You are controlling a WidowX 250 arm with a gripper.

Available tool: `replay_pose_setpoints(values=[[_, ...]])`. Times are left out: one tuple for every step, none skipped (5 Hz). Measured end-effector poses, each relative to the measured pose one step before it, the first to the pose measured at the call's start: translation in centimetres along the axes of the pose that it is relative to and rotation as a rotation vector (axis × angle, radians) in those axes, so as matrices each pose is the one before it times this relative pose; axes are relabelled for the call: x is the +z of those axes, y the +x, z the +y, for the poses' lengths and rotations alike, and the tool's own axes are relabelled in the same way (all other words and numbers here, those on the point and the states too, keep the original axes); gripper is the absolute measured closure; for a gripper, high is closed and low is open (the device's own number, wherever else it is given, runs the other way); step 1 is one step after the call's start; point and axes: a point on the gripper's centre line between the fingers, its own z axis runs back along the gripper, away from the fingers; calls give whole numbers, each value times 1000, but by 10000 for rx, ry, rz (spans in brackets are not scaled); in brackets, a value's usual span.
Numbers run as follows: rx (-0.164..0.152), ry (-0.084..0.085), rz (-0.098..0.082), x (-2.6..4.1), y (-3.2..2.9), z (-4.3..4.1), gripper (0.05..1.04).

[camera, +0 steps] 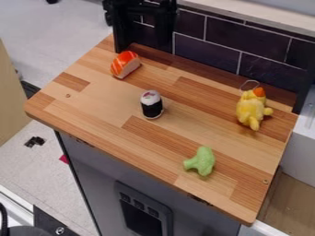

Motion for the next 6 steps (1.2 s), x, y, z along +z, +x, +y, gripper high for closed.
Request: replay_pose_setpoints(values=[[78, -39, 318, -1075, -212, 69, 84], [72, 39, 46, -1031, -318, -328, 84], [-122, 222, -25, -999, -285, -42, 84], [-51, 86, -94, -1418, -446, -125, 84], [-19, 117, -184, -1130, -274, -43, 84], [99, 131, -320, -1058, -96, -303, 84]])
